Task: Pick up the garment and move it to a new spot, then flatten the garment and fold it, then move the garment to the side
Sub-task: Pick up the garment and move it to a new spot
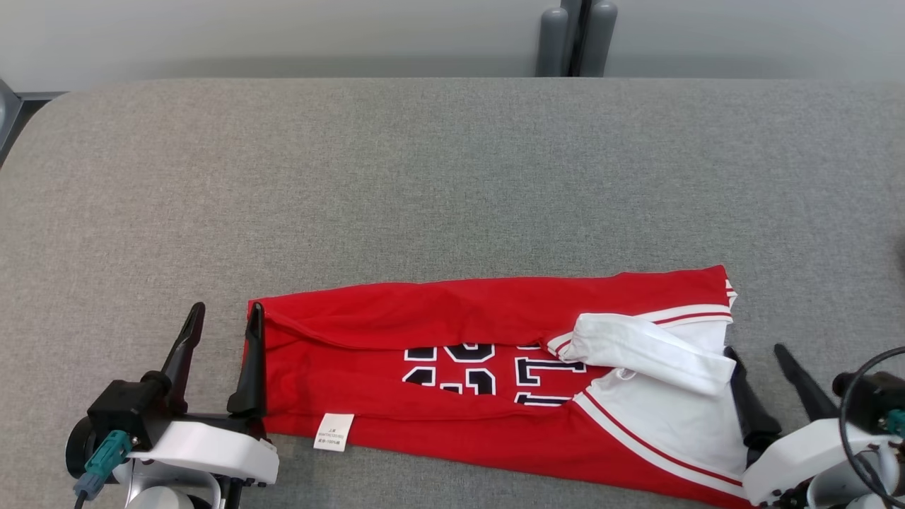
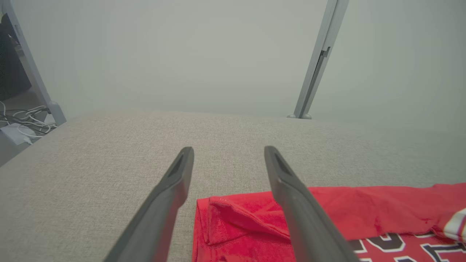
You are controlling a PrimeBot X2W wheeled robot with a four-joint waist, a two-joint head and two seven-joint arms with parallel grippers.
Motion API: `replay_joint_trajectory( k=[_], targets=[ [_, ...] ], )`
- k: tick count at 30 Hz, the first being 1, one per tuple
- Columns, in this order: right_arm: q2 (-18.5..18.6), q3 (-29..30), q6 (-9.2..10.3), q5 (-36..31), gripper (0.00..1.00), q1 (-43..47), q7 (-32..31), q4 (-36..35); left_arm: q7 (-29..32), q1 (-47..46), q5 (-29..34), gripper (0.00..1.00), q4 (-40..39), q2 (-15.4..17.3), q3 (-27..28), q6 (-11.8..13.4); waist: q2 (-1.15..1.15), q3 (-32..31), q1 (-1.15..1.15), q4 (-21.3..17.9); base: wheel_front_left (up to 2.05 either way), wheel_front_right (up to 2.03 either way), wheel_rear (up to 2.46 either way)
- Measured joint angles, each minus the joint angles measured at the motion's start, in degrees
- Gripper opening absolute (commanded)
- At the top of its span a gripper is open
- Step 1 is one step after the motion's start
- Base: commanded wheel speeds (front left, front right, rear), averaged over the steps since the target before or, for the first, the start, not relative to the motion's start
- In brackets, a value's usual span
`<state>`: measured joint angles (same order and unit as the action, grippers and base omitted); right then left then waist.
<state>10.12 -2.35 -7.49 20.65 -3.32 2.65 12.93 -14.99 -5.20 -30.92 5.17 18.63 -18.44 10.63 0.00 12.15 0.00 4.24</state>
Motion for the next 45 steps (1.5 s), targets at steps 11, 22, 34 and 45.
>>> replay_joint_trajectory(
  k=[11,22,34,45],
  targets=[
    [0.0,-5.4,0.08,2.6,1.00,-0.4,-2.2,7.2,0.0,-1.2,0.1,1.00,1.0,-0.5,-0.1,-0.5,0.00,1.3,0.00,0.3,0.00,0.00,0.00],
    [0.3,-10.3,0.19,4.5,0.00,-5.0,-2.7,10.5,0.0,-2.4,0.7,1.00,1.0,-0.8,0.3,-1.0,0.00,2.3,0.00,0.4,0.00,0.00,0.00],
    [2.9,-5.0,-0.32,6.5,0.00,-4.9,0.2,11.1,0.0,-2.2,1.2,1.00,0.9,-1.5,1.4,-1.0,0.00,2.5,0.00,-0.3,0.00,0.00,0.00],
    [10.5,4.0,-0.01,5.9,0.00,-3.1,-0.5,8.4,0.0,-2.3,2.0,1.00,0.8,-1.5,1.8,-1.1,0.00,3.0,0.00,-2.3,0.00,0.00,0.00]
  ],
)
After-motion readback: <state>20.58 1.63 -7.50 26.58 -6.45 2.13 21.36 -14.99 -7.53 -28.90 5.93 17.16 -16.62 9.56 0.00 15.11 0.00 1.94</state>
